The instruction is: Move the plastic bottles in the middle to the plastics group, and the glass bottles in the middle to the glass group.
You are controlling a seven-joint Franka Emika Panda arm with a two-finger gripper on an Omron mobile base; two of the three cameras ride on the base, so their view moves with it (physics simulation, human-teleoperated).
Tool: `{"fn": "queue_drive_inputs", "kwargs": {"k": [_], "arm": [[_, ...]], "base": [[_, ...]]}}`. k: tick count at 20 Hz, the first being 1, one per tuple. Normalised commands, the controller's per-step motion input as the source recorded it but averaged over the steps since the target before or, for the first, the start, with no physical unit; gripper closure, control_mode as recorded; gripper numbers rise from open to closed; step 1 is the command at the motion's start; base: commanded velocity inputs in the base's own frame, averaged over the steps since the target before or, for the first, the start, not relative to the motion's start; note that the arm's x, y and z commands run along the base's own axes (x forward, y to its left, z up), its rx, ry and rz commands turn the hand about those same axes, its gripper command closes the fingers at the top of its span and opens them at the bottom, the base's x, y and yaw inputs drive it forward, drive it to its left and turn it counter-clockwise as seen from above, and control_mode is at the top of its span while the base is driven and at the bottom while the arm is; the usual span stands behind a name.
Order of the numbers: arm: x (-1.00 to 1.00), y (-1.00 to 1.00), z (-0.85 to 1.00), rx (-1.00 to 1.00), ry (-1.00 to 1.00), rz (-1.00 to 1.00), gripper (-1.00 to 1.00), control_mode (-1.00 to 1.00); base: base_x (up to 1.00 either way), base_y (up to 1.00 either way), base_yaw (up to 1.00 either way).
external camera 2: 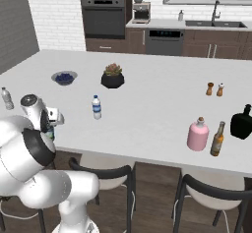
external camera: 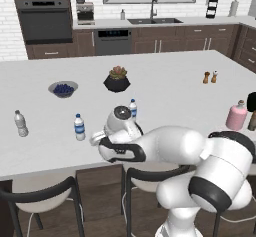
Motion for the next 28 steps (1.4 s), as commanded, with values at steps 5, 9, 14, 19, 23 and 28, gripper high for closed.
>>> {"fn": "queue_drive_inputs", "kwargs": {"k": [5,9,14,19,23,28], "arm": [[-0.01,0.87,0.20,-0.05,-0.06,0.00,1.00,-1.00],[0.11,0.81,0.09,-0.01,-0.05,-0.01,1.00,-1.00],[0.15,0.74,0.00,0.00,-0.01,-0.02,1.00,-1.00],[0.27,0.50,-0.08,0.00,-0.05,-0.06,1.00,-1.00],[0.31,0.24,-0.01,0.00,-0.07,-0.08,1.00,-1.00],[0.23,0.17,-0.04,0.00,-0.02,-0.09,1.00,-1.00]], "base": [[0.00,0.00,0.00],[0.00,0.00,0.00],[0.00,0.00,0.00],[0.00,0.00,0.00],[0.00,0.00,0.00],[0.00,0.00,0.00]]}}
